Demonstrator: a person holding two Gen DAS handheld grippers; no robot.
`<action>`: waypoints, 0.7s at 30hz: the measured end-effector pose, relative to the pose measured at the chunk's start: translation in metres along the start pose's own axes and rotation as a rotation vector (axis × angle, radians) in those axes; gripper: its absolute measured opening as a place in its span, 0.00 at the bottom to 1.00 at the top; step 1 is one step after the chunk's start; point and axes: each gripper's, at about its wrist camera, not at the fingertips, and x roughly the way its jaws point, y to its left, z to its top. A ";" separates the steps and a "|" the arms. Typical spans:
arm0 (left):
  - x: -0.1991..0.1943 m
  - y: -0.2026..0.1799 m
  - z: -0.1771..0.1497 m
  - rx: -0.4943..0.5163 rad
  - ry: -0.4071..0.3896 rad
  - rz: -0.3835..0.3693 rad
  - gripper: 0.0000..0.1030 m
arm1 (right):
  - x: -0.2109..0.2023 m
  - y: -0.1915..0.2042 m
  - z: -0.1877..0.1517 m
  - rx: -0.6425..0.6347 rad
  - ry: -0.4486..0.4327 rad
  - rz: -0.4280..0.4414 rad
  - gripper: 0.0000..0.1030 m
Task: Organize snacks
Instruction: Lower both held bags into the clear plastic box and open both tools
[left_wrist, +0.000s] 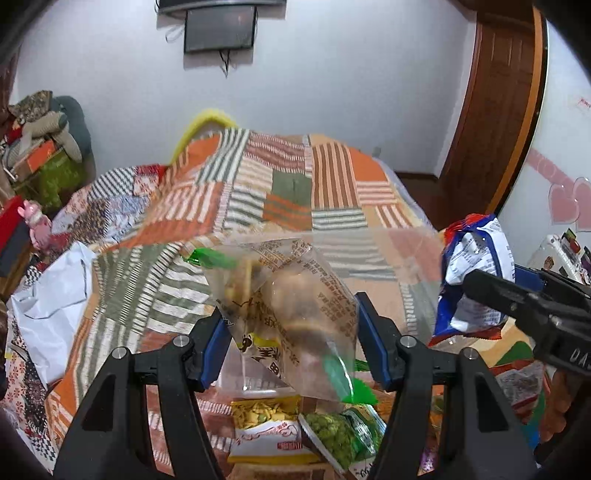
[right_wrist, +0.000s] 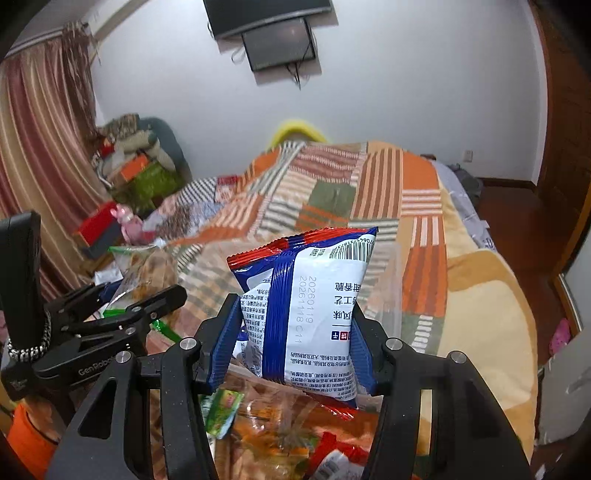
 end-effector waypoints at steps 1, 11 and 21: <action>0.005 0.001 0.000 0.001 0.011 -0.001 0.61 | 0.004 -0.001 0.001 0.000 0.015 0.000 0.49; 0.048 -0.005 -0.005 0.045 0.140 0.007 0.61 | 0.032 -0.003 -0.001 -0.012 0.120 -0.049 0.51; 0.028 -0.007 -0.004 0.051 0.096 0.005 0.78 | 0.003 -0.007 0.001 -0.017 0.060 -0.033 0.65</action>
